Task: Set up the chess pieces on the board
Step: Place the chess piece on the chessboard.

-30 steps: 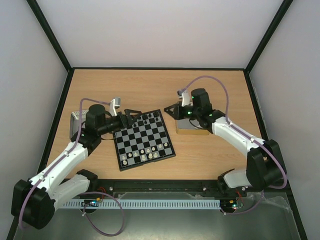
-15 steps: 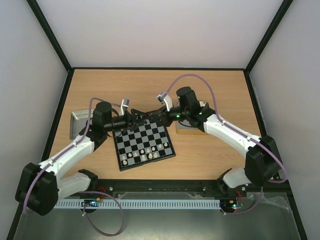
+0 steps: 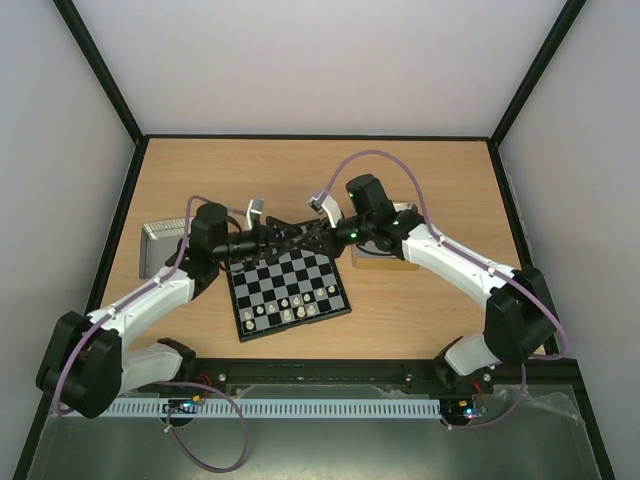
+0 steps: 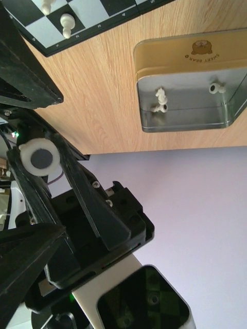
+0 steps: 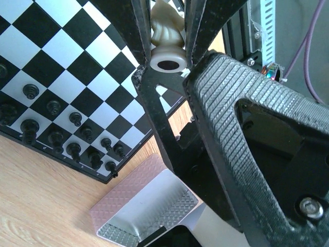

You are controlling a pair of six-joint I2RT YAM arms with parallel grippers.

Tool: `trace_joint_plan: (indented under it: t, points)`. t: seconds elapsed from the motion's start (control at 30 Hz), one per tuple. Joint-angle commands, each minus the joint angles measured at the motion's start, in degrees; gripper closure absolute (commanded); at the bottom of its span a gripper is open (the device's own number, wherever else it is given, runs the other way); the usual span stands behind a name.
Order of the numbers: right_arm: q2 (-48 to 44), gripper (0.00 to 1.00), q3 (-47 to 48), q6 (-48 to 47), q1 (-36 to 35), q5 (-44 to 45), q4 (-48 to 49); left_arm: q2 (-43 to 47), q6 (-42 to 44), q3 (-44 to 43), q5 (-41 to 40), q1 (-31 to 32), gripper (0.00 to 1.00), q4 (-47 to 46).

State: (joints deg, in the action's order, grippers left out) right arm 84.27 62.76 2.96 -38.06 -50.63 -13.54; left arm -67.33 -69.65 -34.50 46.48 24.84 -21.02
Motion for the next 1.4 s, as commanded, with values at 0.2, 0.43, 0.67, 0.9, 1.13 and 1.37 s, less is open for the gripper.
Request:
trace_joint_plan:
  t: [0.2, 0.43, 0.67, 0.9, 1.13, 1.37]
  points:
    - [1.55, 0.88, 3.32, -1.94, -0.78, -1.54, -1.27, -0.89, -1.79, 0.27, 2.02, 0.45, 0.51, -1.42]
    - [2.04, 0.88, 3.76, -1.21, -0.96, -1.47, -0.49, -2.29, 0.99, -1.25, 2.06, 1.74, 0.61, 2.68]
    - [1.07, 0.87, 3.28, -0.64, -1.22, -1.87, 0.80, -4.09, 0.73, -1.27, 2.58, 2.49, 0.71, 2.84]
    - [0.19, 0.88, 1.88, 0.37, -1.22, -1.23, 2.79, -4.67, -1.04, -0.79, 2.40, 2.49, 0.82, 1.60]
    - [-0.37, 0.87, -1.41, 3.74, -1.29, -0.46, 6.66, -3.93, -1.02, 0.32, -0.12, 2.45, 0.91, 0.99]
    - [-1.33, 0.71, -3.77, 6.93, -1.29, 2.10, 9.61, -2.55, 1.46, 1.32, -4.66, 1.00, 0.92, 3.04]
